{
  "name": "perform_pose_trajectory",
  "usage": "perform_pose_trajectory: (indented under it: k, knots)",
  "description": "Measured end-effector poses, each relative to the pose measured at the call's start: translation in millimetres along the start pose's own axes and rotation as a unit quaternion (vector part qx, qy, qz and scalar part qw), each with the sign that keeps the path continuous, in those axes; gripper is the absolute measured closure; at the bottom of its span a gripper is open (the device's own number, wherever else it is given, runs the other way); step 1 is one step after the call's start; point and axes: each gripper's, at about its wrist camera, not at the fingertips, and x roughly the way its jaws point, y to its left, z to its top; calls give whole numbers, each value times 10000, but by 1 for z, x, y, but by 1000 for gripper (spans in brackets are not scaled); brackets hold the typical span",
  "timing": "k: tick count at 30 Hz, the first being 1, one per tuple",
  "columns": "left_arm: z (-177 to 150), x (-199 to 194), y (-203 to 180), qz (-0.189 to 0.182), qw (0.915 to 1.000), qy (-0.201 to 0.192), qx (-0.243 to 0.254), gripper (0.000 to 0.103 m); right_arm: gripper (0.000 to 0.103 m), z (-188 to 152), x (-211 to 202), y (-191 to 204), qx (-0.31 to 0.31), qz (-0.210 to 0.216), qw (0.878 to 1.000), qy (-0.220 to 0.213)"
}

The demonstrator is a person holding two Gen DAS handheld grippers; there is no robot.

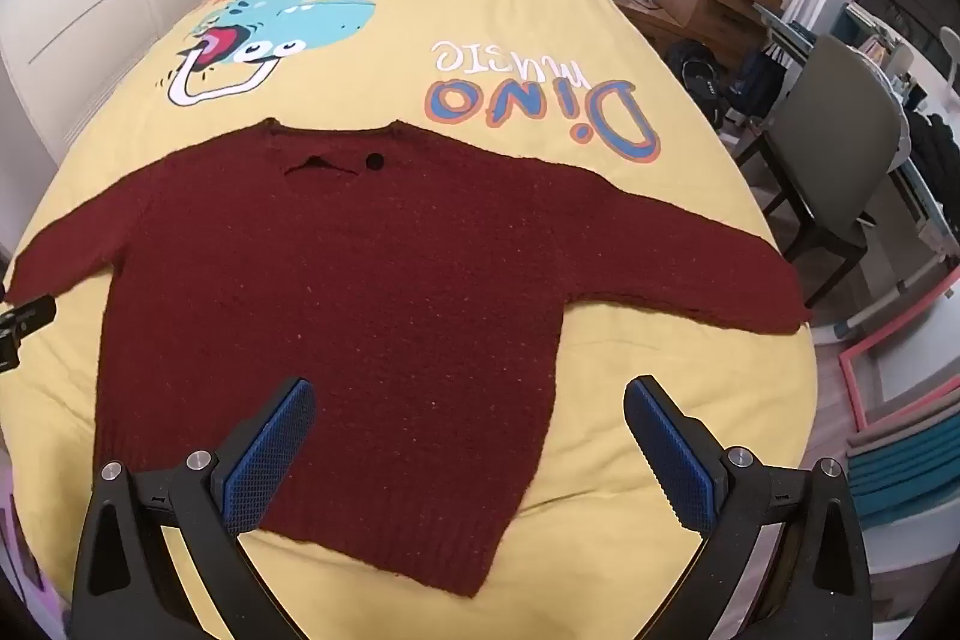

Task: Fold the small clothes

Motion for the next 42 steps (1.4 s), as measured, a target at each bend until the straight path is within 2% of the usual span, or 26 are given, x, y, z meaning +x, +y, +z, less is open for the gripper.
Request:
perform_pose_trajectory:
  k: [5, 8, 21, 42]
  knots:
    - [2, 8, 4, 89, 9999, 121, 19, 1, 1, 1, 0, 0, -42, -60, 10000, 27]
    - [-4, 6, 1, 118, 9999, 32, 60, 1, 1, 1, 4, 2, -62, -92, 9999, 62]
    - [-1, 4, -5, 253, 9990, 94, 351, 1, 1, 4, 3, -2, -29, -100, 9998, 144]
    - [-2, 3, -6, 66, 9989, 66, 449, 1, 1, 2, 6, -3, -107, -213, 9995, 201]
